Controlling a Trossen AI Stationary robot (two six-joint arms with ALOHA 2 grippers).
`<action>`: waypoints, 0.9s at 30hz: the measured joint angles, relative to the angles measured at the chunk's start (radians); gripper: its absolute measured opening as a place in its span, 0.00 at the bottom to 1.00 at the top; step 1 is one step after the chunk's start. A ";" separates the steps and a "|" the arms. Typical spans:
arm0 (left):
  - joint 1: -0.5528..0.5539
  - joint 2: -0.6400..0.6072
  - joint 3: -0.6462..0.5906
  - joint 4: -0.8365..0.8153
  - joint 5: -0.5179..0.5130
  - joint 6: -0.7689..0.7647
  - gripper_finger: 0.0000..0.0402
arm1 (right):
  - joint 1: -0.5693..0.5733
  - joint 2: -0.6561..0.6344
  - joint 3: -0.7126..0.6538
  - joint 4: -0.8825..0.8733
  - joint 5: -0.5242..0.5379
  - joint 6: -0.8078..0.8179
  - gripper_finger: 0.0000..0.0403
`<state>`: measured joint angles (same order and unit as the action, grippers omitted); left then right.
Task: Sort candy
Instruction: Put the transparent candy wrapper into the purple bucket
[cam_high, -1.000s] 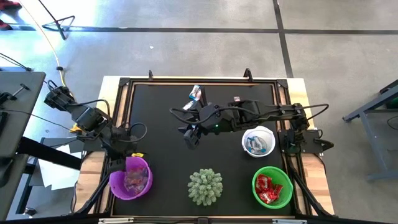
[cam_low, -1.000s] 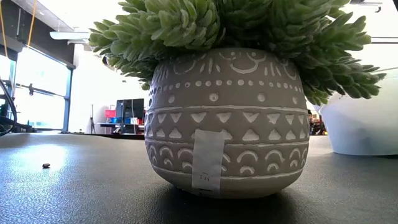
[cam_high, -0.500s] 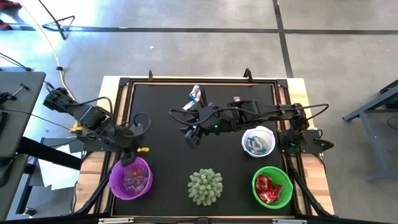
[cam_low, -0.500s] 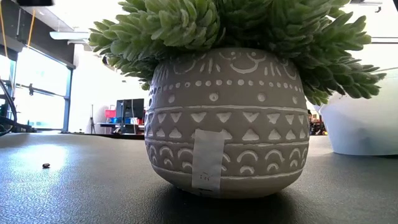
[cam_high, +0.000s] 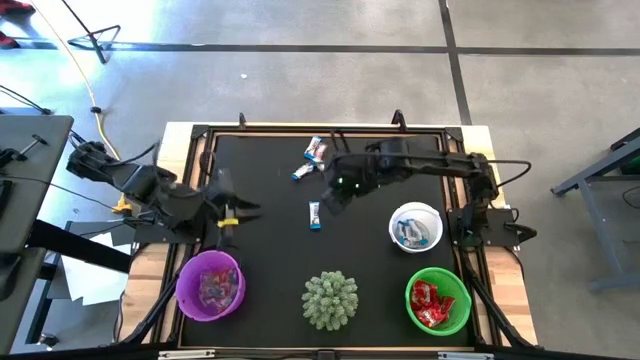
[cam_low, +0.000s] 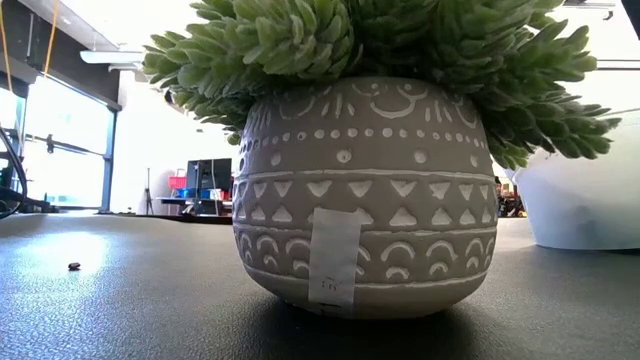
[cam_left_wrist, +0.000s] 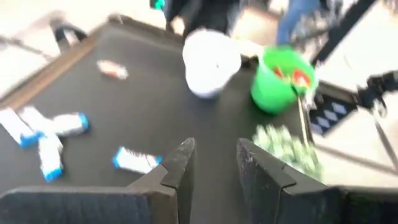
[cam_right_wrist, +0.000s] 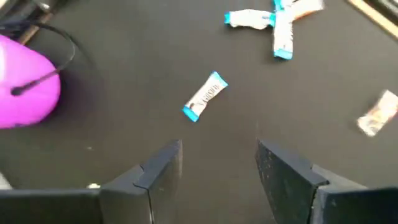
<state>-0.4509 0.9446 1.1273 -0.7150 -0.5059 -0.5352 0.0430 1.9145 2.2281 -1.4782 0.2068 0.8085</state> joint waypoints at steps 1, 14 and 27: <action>0.008 -0.010 0.002 0.021 -0.023 0.029 0.26 | -0.021 -0.010 -0.017 -0.007 -0.018 0.001 0.49; 0.028 -0.167 0.137 0.083 -0.319 0.422 0.26 | -0.315 -0.013 -0.305 -0.021 -0.019 0.005 0.40; 0.028 -0.262 0.138 0.091 -0.433 0.595 0.26 | -0.477 -0.013 -0.729 0.285 -0.104 0.013 0.40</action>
<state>-0.4229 0.6827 1.2652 -0.6238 -0.9393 0.0596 -0.4337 1.9011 1.4987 -1.1928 0.1029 0.8210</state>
